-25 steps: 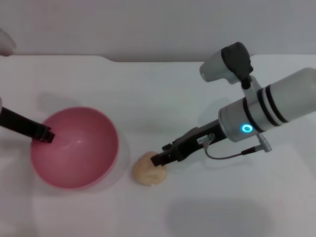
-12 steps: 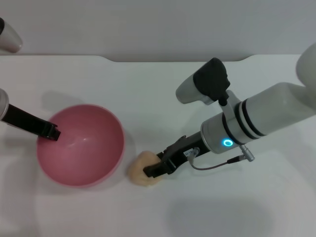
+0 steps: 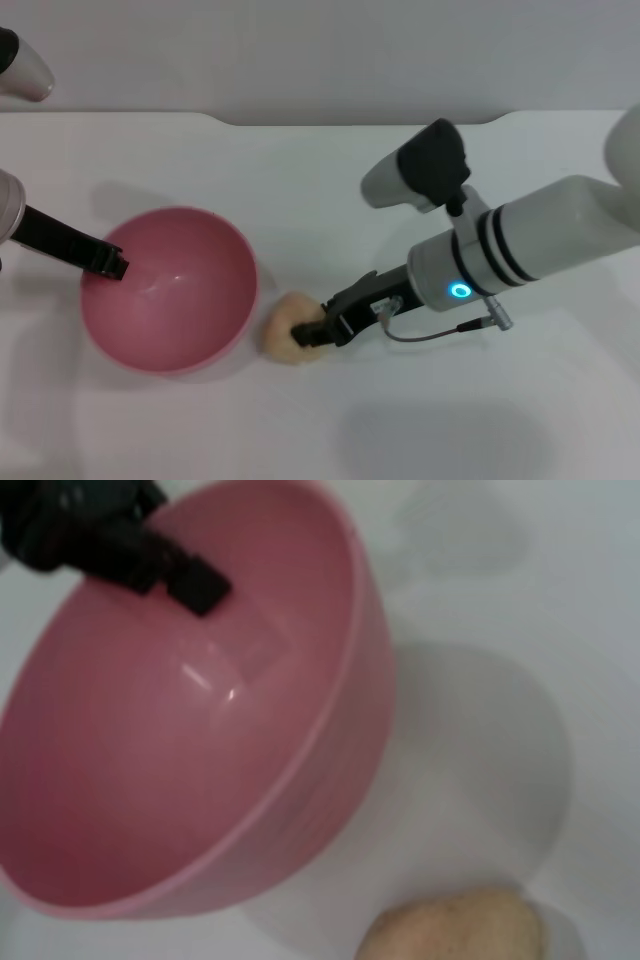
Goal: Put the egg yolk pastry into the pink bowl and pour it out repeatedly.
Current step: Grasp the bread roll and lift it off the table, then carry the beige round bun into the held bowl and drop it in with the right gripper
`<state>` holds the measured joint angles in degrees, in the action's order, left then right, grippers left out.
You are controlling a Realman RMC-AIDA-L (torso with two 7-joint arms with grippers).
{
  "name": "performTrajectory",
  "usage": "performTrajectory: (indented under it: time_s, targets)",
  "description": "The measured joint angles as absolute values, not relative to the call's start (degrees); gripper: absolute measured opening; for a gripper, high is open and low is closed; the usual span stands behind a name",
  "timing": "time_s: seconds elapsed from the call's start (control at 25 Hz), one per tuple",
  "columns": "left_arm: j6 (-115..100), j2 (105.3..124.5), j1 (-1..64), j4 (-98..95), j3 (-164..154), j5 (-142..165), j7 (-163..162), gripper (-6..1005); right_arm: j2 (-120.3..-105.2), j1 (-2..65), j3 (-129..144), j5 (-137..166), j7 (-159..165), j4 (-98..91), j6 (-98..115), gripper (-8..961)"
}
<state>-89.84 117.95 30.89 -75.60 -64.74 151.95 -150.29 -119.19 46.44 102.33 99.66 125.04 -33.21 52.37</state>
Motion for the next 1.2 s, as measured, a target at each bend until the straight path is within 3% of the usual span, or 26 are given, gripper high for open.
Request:
performTrajectory:
  time_s: [0.4, 0.64, 1.2]
  targets:
    - [-88.77, 117.94, 32.76, -74.08, -66.76, 151.92, -151.12, 0, -118.07, 37.67, 84.89, 99.74, 117.48, -39.40, 60.96, 266]
    - [-87.36, 118.35, 39.50, -64.21, -74.77, 151.72, -152.85, -1, -118.33, 28.40, 68.07, 99.68, 107.46, -54.41, 77.40, 241]
    - [-84.81, 118.54, 44.40, -61.84, -81.20, 146.06, -155.76, -1, -118.70, 34.16, 78.43, 105.18, 109.27, -58.42, 82.93, 148]
